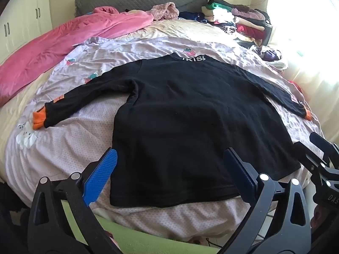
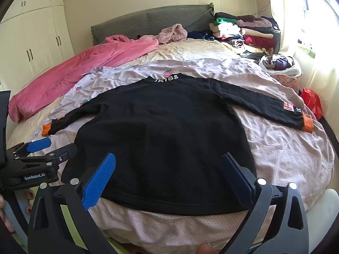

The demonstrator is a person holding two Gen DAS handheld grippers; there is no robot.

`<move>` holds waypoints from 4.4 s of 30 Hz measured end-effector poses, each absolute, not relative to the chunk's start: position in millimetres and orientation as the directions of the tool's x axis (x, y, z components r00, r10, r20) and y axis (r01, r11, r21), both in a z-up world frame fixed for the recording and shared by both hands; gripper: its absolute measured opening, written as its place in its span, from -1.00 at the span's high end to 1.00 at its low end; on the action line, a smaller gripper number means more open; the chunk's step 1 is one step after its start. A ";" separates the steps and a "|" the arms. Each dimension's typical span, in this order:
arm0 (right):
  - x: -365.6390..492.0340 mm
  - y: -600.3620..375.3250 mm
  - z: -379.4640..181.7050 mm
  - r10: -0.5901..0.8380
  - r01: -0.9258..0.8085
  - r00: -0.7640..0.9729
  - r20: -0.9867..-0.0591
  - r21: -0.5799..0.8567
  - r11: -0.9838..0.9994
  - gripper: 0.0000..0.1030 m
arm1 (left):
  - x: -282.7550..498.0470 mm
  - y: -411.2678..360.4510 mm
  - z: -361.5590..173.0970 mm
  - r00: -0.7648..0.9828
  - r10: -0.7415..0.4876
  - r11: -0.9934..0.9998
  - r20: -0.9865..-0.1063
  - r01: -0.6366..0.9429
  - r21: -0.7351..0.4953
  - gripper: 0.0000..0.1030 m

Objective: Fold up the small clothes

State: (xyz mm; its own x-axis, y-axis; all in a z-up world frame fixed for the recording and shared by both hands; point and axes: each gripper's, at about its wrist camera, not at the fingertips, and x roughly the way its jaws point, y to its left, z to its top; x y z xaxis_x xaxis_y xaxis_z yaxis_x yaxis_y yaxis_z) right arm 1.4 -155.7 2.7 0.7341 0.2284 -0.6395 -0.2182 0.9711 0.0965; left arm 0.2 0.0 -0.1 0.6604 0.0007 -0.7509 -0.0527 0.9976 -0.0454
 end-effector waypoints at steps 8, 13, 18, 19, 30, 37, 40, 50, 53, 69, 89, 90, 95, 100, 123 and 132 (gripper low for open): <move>3.3 -147.4 2.1 0.220 -0.215 0.728 -0.649 0.088 0.973 -0.92 | -0.7 -1.3 0.5 0.663 -0.004 0.997 -0.749 -0.052 -0.051 -0.82; 1.4 -144.5 -0.8 0.221 -0.216 0.729 -0.648 0.089 0.972 -0.92 | -9.3 3.0 -4.7 0.667 -0.002 0.997 -0.745 -0.057 -0.054 -0.82; 1.3 -143.7 -4.6 0.222 -0.219 0.729 -0.647 0.087 0.972 -0.92 | -2.5 7.1 -2.3 0.660 -0.004 0.996 -0.752 -0.063 -0.061 -0.82; 1.3 -147.1 -1.4 0.226 -0.222 0.730 -0.645 0.089 0.971 -0.92 | -2.5 7.3 -2.0 0.659 -0.004 0.996 -0.752 -0.065 -0.062 -0.82; -0.2 -142.8 1.1 0.235 -0.227 0.730 -0.642 0.096 0.969 -0.92 | -4.5 11.8 2.9 0.672 0.011 0.995 -0.741 -0.082 -0.060 -0.82; 0.2 -137.7 1.2 0.243 -0.240 0.728 -0.641 0.094 0.966 -0.92 | -5.5 15.2 4.5 0.676 0.010 0.994 -0.737 -0.089 -0.068 -0.82; -0.6 -136.6 1.7 0.246 -0.245 0.729 -0.639 0.092 0.965 -0.92 | -5.6 16.3 4.1 0.674 0.011 0.993 -0.738 -0.092 -0.069 -0.82; 0.3 -135.1 5.3 0.239 -0.242 0.735 -0.634 0.084 0.967 -0.92 | -7.1 20.2 5.8 0.680 0.012 0.992 -0.733 -0.098 -0.075 -0.82; 0.5 -134.1 6.6 0.240 -0.244 0.738 -0.631 0.083 0.966 -0.92 | -7.6 20.8 6.6 0.685 0.014 0.992 -0.728 -0.099 -0.074 -0.82; 9.6 -141.5 7.8 0.233 -0.224 0.744 -0.627 0.094 0.970 -0.92 | 0.9 25.2 4.5 0.675 0.013 0.991 -0.737 -0.106 -0.080 -0.82; 82.5 -161.8 17.4 0.175 -0.147 0.764 -0.621 0.097 0.984 -0.92 | 77.8 54.2 11.1 0.686 0.041 0.987 -0.726 -0.142 -0.079 -0.82; 86.0 -162.9 19.0 0.175 -0.144 0.767 -0.617 0.101 0.984 -0.92 | 80.8 56.1 12.4 0.689 0.044 0.986 -0.723 -0.145 -0.077 -0.82; 104.1 -169.9 26.6 0.154 -0.114 0.779 -0.608 0.104 0.988 -0.92 | 102.0 62.7 16.4 0.684 0.045 0.988 -0.728 -0.139 -0.070 -0.82; 124.1 -183.0 37.6 0.123 -0.078 0.792 -0.599 0.101 0.992 -0.92 | 121.9 65.2 23.1 0.682 0.043 0.990 -0.730 -0.129 -0.062 -0.82; 199.6 -296.9 45.5 -0.072 0.166 0.784 -0.616 0.097 0.981 -0.92 | 202.9 54.6 25.0 0.698 0.043 0.987 -0.715 -0.140 -0.078 -0.82; 209.2 -391.3 2.4 -0.090 0.285 0.705 -0.703 0.165 0.944 -0.92 | 209.4 31.1 -12.5 0.647 -0.021 0.996 -0.762 -0.056 -0.075 -0.82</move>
State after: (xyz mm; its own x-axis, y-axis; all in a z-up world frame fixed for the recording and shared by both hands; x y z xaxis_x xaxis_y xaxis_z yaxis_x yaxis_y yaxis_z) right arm 209.2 -391.3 2.4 0.7051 -0.0898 -0.7034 0.2846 0.9444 0.1647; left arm 209.4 31.1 -12.5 0.6470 -0.0208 -0.7622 -0.0559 0.9956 -0.0747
